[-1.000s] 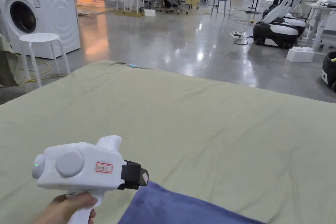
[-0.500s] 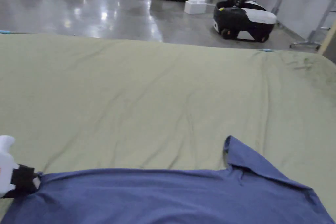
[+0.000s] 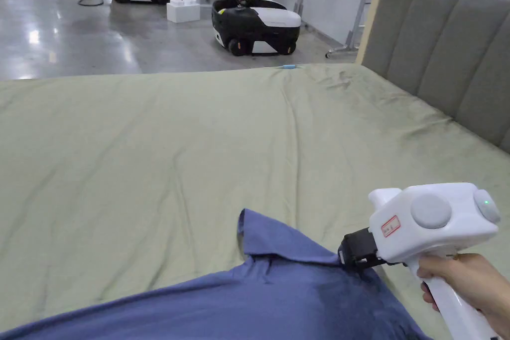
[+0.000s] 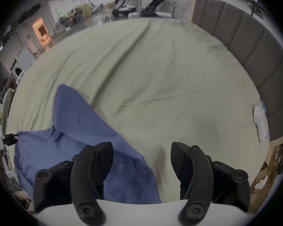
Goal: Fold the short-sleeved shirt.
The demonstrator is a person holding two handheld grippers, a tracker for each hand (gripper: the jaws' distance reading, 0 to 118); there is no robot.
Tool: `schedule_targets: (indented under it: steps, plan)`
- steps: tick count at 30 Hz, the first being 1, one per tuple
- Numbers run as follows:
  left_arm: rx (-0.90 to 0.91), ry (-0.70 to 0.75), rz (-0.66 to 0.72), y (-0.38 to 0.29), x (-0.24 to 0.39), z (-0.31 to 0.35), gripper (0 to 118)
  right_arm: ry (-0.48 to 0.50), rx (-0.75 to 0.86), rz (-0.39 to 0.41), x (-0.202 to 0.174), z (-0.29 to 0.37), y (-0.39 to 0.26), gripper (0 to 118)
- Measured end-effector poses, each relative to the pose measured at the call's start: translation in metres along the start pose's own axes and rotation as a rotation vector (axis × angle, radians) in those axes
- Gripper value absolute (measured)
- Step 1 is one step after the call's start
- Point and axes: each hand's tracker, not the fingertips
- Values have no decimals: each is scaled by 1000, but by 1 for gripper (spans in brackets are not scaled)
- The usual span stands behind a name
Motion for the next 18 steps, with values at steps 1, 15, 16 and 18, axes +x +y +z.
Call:
schedule_targets:
  steps: [1,15,16,18]
  plan:
    - [-3,-3,4,0,0,0,6,12,-28,-4,-1,-8,0,79]
    - [95,-134,189,-7,-25,63,6,132,146,-9,-9,66,-20,4]
    - [113,-145,183,-10,-26,77,6,159,173,-28,-3,80,-26,4]
    - [172,-168,155,-22,-26,107,6,213,212,-65,9,110,-46,4]
